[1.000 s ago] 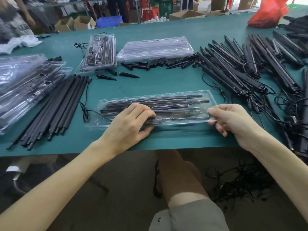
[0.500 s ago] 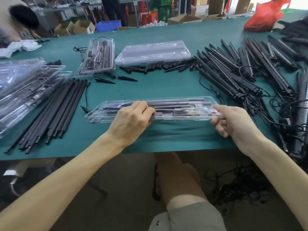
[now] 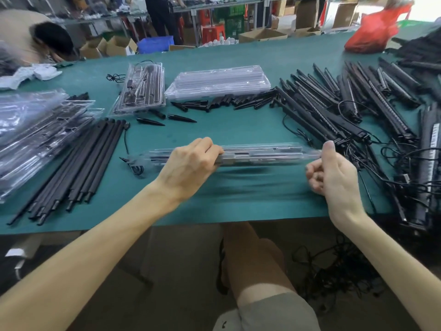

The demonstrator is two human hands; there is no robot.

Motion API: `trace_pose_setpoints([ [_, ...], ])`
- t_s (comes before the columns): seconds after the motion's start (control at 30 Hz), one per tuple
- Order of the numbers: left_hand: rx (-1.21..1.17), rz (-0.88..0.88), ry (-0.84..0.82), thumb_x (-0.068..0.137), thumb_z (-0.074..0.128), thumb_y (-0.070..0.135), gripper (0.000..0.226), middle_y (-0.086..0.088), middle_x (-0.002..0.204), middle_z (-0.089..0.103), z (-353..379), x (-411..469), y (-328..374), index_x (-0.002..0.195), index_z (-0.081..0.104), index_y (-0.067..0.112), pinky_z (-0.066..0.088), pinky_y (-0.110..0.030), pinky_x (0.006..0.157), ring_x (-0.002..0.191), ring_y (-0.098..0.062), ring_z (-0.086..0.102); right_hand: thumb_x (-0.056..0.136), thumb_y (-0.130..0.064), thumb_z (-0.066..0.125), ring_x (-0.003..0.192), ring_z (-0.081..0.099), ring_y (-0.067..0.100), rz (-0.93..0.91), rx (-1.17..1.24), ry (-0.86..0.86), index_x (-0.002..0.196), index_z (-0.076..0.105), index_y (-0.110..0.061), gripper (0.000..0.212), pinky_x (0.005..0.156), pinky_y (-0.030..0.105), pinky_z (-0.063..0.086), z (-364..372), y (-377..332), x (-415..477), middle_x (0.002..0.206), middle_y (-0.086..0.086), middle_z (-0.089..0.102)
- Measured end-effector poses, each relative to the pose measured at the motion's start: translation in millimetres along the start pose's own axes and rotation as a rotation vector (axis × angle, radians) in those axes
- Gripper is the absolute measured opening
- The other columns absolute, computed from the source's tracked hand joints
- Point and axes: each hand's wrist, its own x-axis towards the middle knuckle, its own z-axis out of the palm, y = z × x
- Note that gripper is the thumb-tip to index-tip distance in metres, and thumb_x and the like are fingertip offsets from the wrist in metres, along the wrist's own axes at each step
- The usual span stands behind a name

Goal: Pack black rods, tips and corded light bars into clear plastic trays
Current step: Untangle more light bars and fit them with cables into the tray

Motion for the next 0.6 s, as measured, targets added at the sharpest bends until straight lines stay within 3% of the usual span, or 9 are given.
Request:
trace_pose_setpoints([
  [0.1,-0.023,-0.07,-0.073,0.099,0.061,0.023,0.023,-0.006,0.107,0.061,-6,16,-8,0.119,0.063,0.012,0.051,-0.041,0.074,0.096,-0.027,0.062,0.103,-0.023,0.057,0.062,0.048,0.005,-0.449,-0.163,0.191,0.11,0.058,-0.012,0.013,0.057,0.018,0.04,4,-17,-13,0.077,-0.005,0.056],
  [0.17,0.003,-0.073,-0.132,0.099,0.06,0.027,0.023,-0.005,0.108,0.061,-11,29,-13,0.118,0.06,0.014,0.05,-0.044,0.079,0.097,-0.029,0.063,0.097,-0.007,0.063,0.075,0.049,0.009,-0.699,-0.423,0.128,0.113,0.061,-0.004,0.016,0.072,0.017,0.043,11,-31,-16,0.093,0.008,0.054],
  [0.23,0.018,-0.066,-0.18,0.099,0.06,0.027,0.022,-0.006,0.108,0.061,-15,38,-13,0.116,0.06,0.013,0.05,-0.046,0.082,0.097,-0.032,0.063,0.092,-0.007,0.069,0.096,0.051,0.019,-0.829,-0.692,0.031,0.119,0.062,-0.003,0.029,0.089,0.026,0.043,23,-45,-14,0.108,0.013,0.053],
  [0.33,0.04,-0.048,-0.256,0.1,0.058,0.025,0.021,-0.009,0.109,0.061,-16,41,-4,0.115,0.059,0.01,0.05,-0.049,0.084,0.097,-0.035,0.063,0.084,-0.014,0.074,0.116,0.048,0.028,-0.883,-1.071,-0.113,0.125,0.061,-0.011,0.043,0.1,0.039,0.03,53,-57,-6,0.123,0.009,0.055],
  [0.4,0.058,-0.054,-0.278,0.1,0.055,0.024,0.02,-0.009,0.109,0.06,-16,40,0,0.114,0.057,0.01,0.05,-0.05,0.084,0.097,-0.036,0.063,0.085,-0.01,0.067,0.115,0.051,0.026,-0.887,-1.256,-0.234,0.119,0.059,-0.015,0.035,0.103,0.039,0.026,76,-57,-1,0.12,0.003,0.057],
  [0.5,0.067,-0.043,-0.261,0.101,0.051,0.021,0.015,-0.011,0.103,0.058,-15,37,2,0.106,0.054,0.007,0.05,-0.05,0.081,0.092,-0.037,0.063,0.086,0.0,0.055,0.1,0.053,0.028,-0.871,-1.358,-0.327,0.105,0.05,-0.016,0.025,0.088,0.035,0.033,99,-57,6,0.104,0.003,0.057],
  [0.6,0.018,-0.038,-0.224,0.099,0.052,0.018,0.013,-0.011,0.101,0.057,-15,31,-1,0.104,0.055,0.006,0.049,-0.048,0.074,0.088,-0.037,0.063,0.087,0.0,0.055,0.094,0.054,0.03,-0.883,-1.329,-0.357,0.096,0.051,-0.015,0.018,0.077,0.036,0.036,106,-57,12,0.097,0.006,0.059],
])
